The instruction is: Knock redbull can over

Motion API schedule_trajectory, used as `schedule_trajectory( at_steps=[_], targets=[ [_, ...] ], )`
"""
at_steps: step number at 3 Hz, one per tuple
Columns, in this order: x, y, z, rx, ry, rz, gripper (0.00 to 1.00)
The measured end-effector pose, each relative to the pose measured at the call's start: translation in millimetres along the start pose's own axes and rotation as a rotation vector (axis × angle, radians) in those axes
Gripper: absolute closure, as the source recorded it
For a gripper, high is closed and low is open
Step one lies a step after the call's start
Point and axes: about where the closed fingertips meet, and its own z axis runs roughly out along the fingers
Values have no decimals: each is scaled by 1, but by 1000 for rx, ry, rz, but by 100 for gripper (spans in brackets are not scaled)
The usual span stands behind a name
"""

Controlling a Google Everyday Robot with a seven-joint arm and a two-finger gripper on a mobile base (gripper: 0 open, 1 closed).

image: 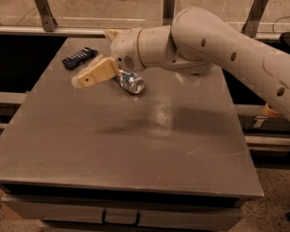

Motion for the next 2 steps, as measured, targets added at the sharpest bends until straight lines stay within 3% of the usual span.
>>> schedule_trajectory(
  at_steps=[2],
  targets=[
    [40, -21, -138, 153, 178, -40, 0]
  ],
)
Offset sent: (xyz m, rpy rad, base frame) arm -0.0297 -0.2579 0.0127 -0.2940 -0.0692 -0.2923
